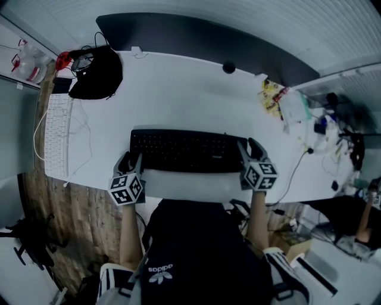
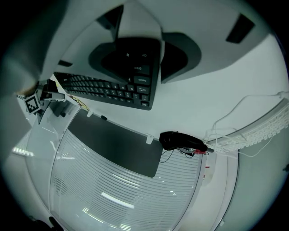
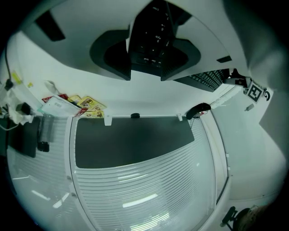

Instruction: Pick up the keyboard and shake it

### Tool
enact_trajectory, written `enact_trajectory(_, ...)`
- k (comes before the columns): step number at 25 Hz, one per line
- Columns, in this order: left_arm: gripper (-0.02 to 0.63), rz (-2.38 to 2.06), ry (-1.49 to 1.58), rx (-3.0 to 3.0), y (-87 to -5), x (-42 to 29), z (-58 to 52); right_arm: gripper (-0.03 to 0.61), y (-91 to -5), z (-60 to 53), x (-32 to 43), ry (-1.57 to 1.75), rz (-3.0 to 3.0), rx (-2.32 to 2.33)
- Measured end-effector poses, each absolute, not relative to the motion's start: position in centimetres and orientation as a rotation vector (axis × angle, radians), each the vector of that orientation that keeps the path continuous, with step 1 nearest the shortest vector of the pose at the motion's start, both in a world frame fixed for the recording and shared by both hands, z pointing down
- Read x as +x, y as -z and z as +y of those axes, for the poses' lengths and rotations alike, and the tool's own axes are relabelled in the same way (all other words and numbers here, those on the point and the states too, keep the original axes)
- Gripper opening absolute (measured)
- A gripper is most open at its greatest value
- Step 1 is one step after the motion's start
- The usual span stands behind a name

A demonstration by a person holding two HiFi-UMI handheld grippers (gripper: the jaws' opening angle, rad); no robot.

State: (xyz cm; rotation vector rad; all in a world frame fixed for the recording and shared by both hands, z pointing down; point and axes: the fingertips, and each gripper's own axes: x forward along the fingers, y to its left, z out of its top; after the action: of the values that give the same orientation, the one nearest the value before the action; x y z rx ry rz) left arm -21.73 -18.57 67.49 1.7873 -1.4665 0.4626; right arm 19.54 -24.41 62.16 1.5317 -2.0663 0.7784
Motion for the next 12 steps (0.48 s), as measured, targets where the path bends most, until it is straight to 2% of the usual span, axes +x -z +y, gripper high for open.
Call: enact_trajectory(12,0.216,-1.304,-0.467,1.796,-68.0,-21.0,-18.3,0.198,-64.9,-23.4,20.5,-1.041,-2.027,1.539)
